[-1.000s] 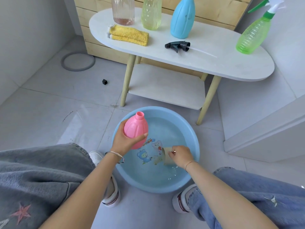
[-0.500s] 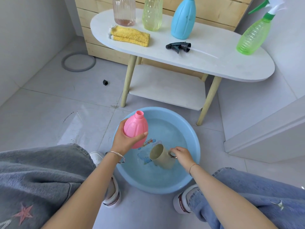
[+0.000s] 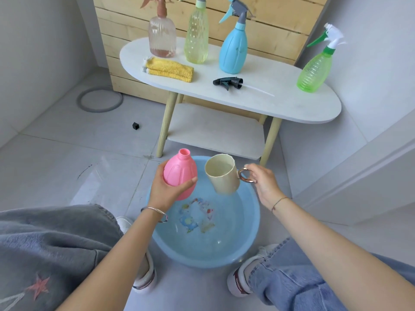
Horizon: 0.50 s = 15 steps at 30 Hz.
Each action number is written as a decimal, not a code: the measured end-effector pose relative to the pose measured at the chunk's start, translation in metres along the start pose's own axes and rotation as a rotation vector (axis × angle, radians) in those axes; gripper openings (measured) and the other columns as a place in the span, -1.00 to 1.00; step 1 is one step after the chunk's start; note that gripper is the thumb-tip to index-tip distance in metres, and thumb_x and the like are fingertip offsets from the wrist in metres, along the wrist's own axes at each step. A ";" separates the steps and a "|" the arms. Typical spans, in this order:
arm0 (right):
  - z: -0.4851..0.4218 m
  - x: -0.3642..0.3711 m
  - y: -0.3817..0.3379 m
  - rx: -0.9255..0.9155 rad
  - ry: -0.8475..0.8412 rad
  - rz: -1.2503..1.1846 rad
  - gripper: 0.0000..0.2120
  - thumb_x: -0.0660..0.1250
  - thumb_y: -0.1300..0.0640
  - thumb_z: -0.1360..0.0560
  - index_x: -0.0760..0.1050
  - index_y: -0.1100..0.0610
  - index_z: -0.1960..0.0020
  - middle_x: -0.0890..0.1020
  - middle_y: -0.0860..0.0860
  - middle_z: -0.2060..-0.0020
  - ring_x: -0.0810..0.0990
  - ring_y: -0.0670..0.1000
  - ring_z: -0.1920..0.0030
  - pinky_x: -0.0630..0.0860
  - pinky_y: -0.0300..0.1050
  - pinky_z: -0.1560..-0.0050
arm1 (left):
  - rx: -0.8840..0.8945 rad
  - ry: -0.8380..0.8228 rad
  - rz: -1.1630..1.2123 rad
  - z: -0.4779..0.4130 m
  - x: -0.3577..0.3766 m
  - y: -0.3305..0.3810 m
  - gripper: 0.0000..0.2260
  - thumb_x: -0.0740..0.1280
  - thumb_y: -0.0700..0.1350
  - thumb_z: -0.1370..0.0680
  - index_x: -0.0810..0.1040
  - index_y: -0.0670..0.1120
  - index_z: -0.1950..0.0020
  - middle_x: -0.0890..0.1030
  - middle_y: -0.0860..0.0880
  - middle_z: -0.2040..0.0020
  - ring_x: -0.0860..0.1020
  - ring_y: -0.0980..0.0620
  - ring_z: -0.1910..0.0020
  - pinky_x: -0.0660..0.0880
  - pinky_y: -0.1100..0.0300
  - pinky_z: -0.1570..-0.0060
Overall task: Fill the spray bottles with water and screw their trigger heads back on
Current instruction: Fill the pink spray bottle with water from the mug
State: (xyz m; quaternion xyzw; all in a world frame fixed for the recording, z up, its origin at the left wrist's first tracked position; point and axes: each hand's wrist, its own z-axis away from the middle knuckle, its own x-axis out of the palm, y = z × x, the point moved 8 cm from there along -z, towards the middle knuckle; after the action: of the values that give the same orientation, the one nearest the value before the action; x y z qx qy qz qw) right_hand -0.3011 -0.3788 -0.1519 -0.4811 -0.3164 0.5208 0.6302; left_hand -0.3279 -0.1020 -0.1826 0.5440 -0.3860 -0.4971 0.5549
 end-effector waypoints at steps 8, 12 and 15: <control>0.020 -0.024 -0.088 -0.147 -0.051 -0.027 -0.77 0.37 0.22 -0.47 0.45 0.12 0.35 0.35 -0.15 0.58 0.30 -0.16 0.55 0.25 -0.25 0.23 | 0.035 -0.084 0.028 0.010 0.024 0.021 -0.37 0.61 -0.05 -0.28 0.39 0.10 -0.25 0.52 0.19 -0.08 0.52 0.25 -0.02 0.46 0.42 0.20; 0.032 -0.031 -0.112 -0.206 -0.089 0.003 -0.88 0.40 0.24 -0.45 0.50 0.27 0.09 0.29 0.00 0.52 0.28 -0.16 0.61 0.40 -0.34 0.39 | 0.039 -0.142 0.041 0.017 0.039 0.025 -0.30 0.62 0.10 -0.15 0.42 0.12 -0.22 0.54 0.18 -0.08 0.54 0.30 0.01 0.50 0.39 0.18; 0.040 -0.035 -0.119 -0.228 -0.090 0.004 -0.87 0.38 0.27 -0.45 0.46 0.24 0.24 0.27 0.03 0.50 0.27 -0.16 0.60 0.39 -0.35 0.46 | 0.060 -0.167 0.022 0.020 0.047 0.025 -0.34 0.64 0.08 -0.17 0.42 0.17 -0.17 0.54 0.17 -0.11 0.53 0.29 -0.02 0.49 0.40 0.14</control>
State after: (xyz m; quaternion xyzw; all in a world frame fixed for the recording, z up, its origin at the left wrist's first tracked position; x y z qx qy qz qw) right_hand -0.3039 -0.4010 -0.0231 -0.5266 -0.4004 0.5038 0.5555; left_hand -0.3344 -0.1546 -0.1611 0.5127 -0.4517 -0.5228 0.5097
